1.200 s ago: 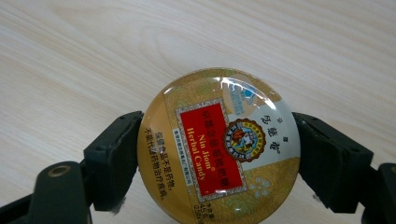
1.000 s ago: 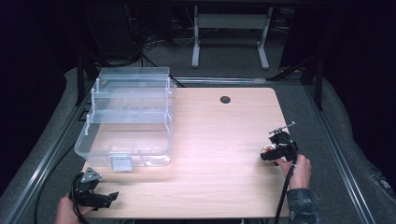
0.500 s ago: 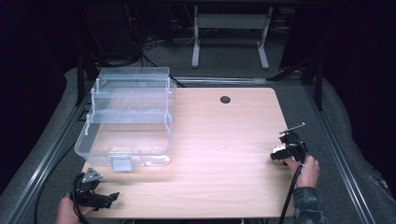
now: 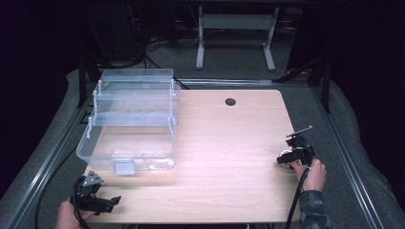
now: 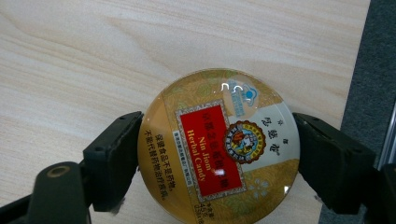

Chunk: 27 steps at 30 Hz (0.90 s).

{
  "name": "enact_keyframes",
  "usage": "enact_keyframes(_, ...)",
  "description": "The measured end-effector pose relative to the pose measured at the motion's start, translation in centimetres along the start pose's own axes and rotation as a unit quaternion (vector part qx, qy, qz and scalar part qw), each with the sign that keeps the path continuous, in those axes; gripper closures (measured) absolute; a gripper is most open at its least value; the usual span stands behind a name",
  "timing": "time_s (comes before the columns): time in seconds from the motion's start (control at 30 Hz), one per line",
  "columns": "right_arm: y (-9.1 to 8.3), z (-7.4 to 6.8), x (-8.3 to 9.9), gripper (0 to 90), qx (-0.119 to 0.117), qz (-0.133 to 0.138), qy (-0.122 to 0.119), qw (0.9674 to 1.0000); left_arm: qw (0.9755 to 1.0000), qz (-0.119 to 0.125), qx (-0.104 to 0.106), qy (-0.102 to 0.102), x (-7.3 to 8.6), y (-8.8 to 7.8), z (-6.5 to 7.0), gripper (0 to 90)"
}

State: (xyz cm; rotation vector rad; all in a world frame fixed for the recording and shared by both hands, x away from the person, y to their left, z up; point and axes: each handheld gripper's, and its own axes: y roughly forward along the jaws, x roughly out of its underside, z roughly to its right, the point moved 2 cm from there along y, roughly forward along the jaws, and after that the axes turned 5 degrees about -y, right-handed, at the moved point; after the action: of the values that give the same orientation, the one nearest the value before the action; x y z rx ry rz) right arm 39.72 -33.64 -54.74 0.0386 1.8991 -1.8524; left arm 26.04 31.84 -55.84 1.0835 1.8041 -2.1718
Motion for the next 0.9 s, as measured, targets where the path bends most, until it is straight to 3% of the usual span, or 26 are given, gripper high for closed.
enact_keyframes(0.17, -0.3, -0.1, 0.1, 14.9, 0.000, 0.010, 0.000, 0.9999, 1.0000, 0.002, 0.000, 0.002, 0.0, -0.3, 0.1, 0.4)
enact_keyframes(0.2, -0.6, -0.2, 0.0, 14.6, 0.011, 0.010, -0.002, 0.9999, 1.0000, 0.001, 0.001, 0.003, 0.0, -0.3, 0.1, 0.4)
enact_keyframes(0.33, -1.3, -0.7, 0.1, 13.9, 0.009, 0.024, -0.011, 0.9996, 1.0000, 0.001, 0.000, 0.006, -0.2, -0.4, 0.3, 0.4)
enact_keyframes(0.37, -1.5, -0.9, 0.1, 14.0, 0.020, 0.027, -0.015, 0.9993, 1.0000, 0.002, -0.001, 0.008, -0.3, -0.5, 0.3, 0.4)
enact_keyframes(0.4, -1.6, -1.1, 0.0, 14.0, 0.008, 0.032, -0.017, 0.9993, 1.0000, 0.002, -0.001, 0.009, -0.4, -0.6, 0.3, 0.4)
enact_keyframes(0.47, -2.0, -1.6, 0.0, 14.1, -0.002, 0.039, -0.026, 0.9989, 0.9999, 0.002, -0.001, 0.011, -0.5, -0.6, 0.4, 0.4)
enact_keyframes(0.53, -2.3, -2.3, -0.1, 14.1, 0.016, 0.046, -0.032, 0.9983, 0.9999, 0.002, 0.000, 0.012, -0.6, -0.7, 0.6, 0.4)
enact_keyframes(0.6, -2.5, -3.0, -0.3, 14.0, -0.003, 0.048, -0.041, 0.9980, 0.9999, 0.002, 0.000, 0.013, -0.7, -0.7, 0.6, 0.4)
enact_keyframes(0.63, -2.7, -3.4, -0.4, 14.0, -0.002, 0.051, -0.045, 0.9977, 0.9999, 0.003, 0.000, 0.013, -0.8, -0.7, 0.6, 0.4)
enact_keyframes(0.7, -3.0, -4.2, -0.6, 14.0, 0.022, 0.054, -0.055, 0.9968, 0.9999, 0.004, 0.000, 0.014, -0.8, -0.8, 0.6, 0.4)
enact_keyframes(0.77, -3.1, -5.0, -0.9, 14.1, -0.005, 0.060, -0.067, 0.9959, 0.9999, 0.003, 0.000, 0.015, -0.9, -0.9, 0.7, 0.4)
enact_keyframes(0.9, -3.3, -6.4, -1.3, 14.1, 0.003, 0.062, -0.084, 0.9945, 0.9999, 0.003, -0.001, 0.014, -0.8, -0.9, 0.6, 0.4)
